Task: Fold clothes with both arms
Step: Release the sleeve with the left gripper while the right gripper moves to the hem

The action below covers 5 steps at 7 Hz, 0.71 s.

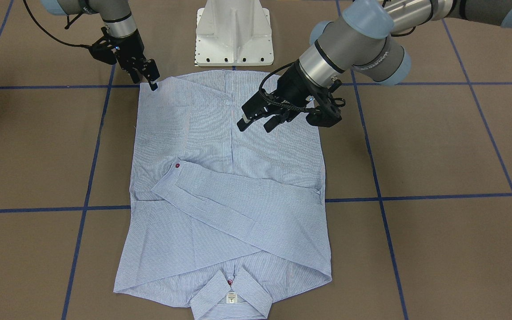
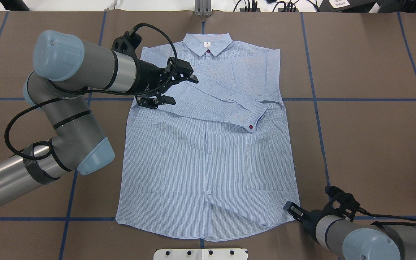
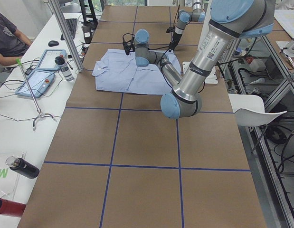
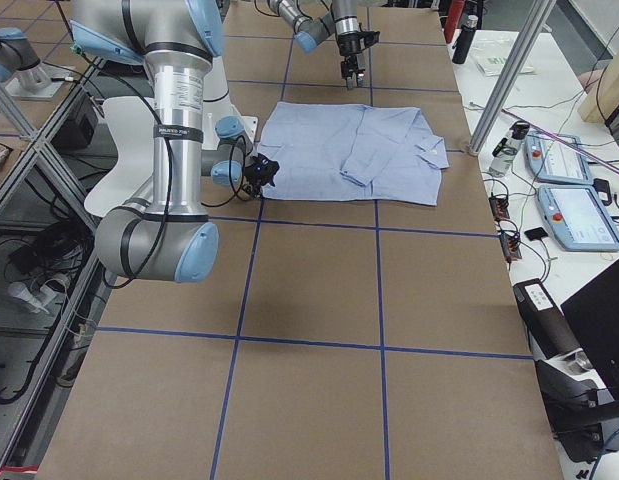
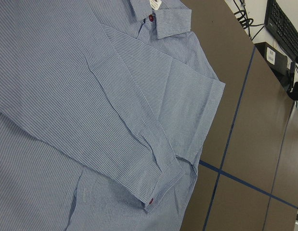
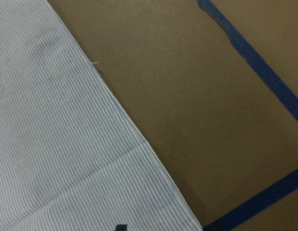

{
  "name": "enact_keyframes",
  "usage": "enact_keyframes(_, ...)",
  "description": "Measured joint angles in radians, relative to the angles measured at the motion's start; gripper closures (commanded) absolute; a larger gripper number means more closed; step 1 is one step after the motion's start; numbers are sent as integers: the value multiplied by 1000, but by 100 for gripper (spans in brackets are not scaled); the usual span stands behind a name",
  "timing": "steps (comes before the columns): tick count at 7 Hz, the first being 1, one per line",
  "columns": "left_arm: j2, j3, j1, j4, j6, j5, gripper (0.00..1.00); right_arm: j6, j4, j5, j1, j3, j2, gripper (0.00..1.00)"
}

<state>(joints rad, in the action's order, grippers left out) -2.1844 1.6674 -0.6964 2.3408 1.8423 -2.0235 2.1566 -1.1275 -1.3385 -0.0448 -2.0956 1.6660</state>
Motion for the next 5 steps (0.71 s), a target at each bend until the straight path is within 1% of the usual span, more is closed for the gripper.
enact_keyframes(4,3,0,0,0,0,-1,6,24,0,-2,-6,-17,4,100)
enact_keyframes(5,24,11,1,-2,0,-1,6,24,-1,-2,-7,-33,11,100)
